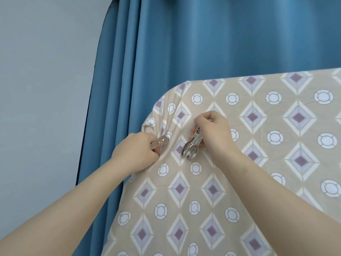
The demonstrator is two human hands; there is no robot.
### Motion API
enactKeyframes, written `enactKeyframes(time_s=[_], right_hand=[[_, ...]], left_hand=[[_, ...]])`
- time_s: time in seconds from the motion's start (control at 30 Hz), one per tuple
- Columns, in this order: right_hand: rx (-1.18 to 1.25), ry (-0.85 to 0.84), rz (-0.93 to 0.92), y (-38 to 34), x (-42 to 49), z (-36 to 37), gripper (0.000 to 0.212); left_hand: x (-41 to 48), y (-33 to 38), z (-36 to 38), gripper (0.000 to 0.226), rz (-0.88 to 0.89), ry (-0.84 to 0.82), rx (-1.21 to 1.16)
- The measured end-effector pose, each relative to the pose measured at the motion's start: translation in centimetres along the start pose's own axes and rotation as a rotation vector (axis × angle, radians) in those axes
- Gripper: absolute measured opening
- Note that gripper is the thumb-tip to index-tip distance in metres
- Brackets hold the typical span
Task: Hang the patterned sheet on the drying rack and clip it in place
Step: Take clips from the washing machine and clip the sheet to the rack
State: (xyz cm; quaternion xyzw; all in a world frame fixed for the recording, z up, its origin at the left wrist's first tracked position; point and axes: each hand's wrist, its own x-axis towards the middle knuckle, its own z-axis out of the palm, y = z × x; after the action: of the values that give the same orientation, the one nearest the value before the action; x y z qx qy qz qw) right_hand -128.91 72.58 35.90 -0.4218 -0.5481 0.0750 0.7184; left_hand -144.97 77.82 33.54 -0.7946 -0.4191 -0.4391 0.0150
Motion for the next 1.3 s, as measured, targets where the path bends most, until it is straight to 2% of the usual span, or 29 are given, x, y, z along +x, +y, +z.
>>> enactKeyframes(time_s=[0.07, 0.1, 0.2, 0.27, 0.33, 0.47, 0.63, 0.73, 0.9, 1.0, 1.1, 1.3], right_hand=[[-0.009, -0.010, -0.012, -0.3, 0.6, -0.1, 0.010], [-0.028, -0.012, -0.030, -0.4, 0.9, -0.1, 0.010], [-0.143, -0.012, -0.078, -0.7, 1.8, 0.2, 0.008], [-0.231, -0.028, -0.101, -1.0, 2.2, 0.8, 0.007], [-0.329, -0.020, -0.125, -1.1, 2.6, 1.7, 0.006], [-0.528, 0.050, -0.149, -1.4, 2.5, 3.1, 0.013], [-0.805, 0.116, -0.113, -1.0, 2.3, 5.0, 0.034], [-0.885, 0.138, -0.078, -0.8, 2.4, 5.8, 0.030], [-0.858, 0.153, -0.062, -0.5, 2.4, 6.6, 0.014], [-0.824, 0.190, -0.068, -0.8, 1.7, 6.9, 0.028], [-0.914, 0.198, -0.069, -0.5, 1.1, 7.2, 0.043], [-0.969, 0.354, -0.115, 1.2, 1.0, 5.6, 0.047]], left_hand=[[0.9, 0.1, -1.1, 0.009, -0.034, -0.067, -0.084], [1.5, 0.1, -1.6, 0.006, -0.050, -0.044, -0.167], [3.3, -0.1, -2.4, 0.014, -0.086, 0.220, -0.467], [4.7, -0.2, -2.5, 0.015, -0.082, 0.330, -0.514], [6.1, -0.2, -2.3, 0.016, -0.103, 0.249, -0.510], [7.5, -0.8, -1.2, 0.021, -0.189, -0.039, -0.718], [8.6, -3.0, -1.6, 0.022, -0.121, 0.001, -0.807], [8.8, -3.6, -2.2, 0.021, -0.050, -0.023, -0.798], [8.7, -4.3, -2.6, 0.021, 0.011, -0.053, -0.830], [8.9, -4.9, -2.6, 0.020, 0.033, -0.014, -0.814], [9.0, -5.4, -2.7, 0.020, 0.058, -0.018, -0.815], [8.7, -5.6, -2.6, 0.020, 0.068, -0.116, -0.875]])
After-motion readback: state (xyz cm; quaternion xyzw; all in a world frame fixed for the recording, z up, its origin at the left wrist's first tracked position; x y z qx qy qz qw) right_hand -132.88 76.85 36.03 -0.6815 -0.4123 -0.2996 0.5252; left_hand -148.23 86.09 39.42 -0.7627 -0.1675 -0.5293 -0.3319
